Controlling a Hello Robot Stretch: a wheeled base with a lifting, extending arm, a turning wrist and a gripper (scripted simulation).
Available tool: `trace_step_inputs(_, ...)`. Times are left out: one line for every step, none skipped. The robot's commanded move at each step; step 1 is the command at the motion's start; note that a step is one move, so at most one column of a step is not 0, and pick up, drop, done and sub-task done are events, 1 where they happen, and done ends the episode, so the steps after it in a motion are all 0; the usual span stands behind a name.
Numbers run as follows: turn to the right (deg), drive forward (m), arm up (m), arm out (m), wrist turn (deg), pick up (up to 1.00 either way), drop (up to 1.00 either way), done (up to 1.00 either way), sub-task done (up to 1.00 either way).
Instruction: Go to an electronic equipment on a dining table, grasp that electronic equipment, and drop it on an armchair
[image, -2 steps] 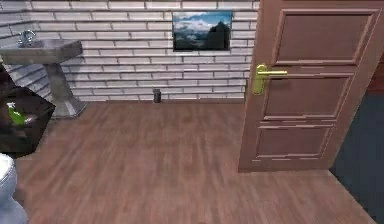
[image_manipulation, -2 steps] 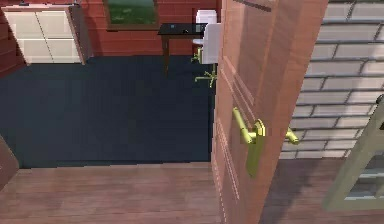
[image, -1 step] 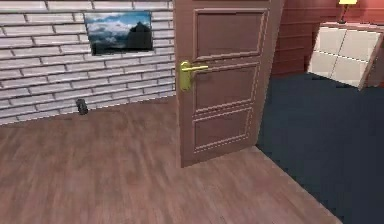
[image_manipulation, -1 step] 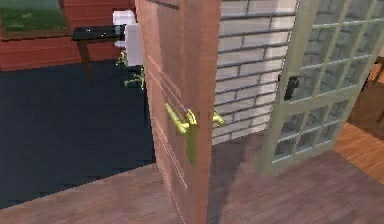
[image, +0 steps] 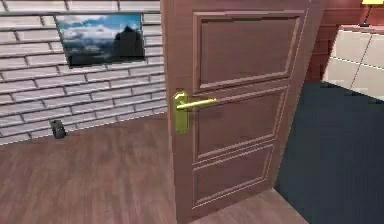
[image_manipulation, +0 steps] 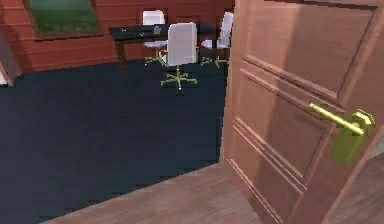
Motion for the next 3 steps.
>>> trace_step_inputs(45.0, 0.00, 0.00, 0.00, 0.0, 0.00, 0.00, 0.00, 0.00)
trace_step_inputs(21.0, 0.00, 0.00, 0.00, 0.0, 0.00, 0.00, 0.00, 0.00)
trace_step_inputs(0.0, 1.00, 0.00, 0.00, 0.0, 0.00, 0.00, 0.00, 0.00)
